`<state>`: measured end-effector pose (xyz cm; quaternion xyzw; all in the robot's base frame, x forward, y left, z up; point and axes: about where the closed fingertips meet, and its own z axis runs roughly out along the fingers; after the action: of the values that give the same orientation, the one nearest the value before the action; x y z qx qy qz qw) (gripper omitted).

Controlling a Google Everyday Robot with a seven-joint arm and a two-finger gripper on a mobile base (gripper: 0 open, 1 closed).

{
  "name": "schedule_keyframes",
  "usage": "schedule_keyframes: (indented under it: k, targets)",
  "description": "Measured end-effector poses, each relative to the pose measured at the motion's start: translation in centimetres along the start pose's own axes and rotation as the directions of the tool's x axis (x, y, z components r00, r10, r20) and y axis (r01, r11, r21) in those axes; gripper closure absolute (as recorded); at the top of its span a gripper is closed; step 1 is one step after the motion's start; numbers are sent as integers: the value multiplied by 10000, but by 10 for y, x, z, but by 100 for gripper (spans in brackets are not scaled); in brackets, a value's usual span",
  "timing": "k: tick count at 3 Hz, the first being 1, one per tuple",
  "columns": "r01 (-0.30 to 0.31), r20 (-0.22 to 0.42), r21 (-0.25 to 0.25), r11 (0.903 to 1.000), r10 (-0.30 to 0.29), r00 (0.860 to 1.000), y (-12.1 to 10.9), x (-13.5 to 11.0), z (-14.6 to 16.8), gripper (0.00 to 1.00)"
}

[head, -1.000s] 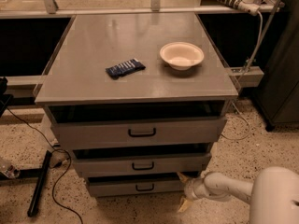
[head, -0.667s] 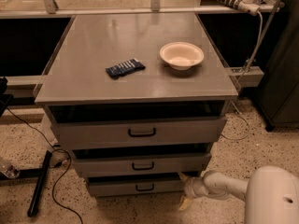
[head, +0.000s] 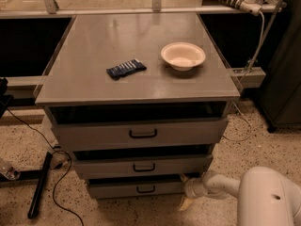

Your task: Open bottom drawer

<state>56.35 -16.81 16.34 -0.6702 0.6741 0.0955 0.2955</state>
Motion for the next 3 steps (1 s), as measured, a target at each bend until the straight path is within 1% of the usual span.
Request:
schedule_keyframes:
  k: [1, 3]
  targets:
    - [0, -2, 11, 10000, 0, 10000, -1, 0, 0, 18]
    - [6, 7, 8, 10000, -6, 10000, -2, -4, -5, 65]
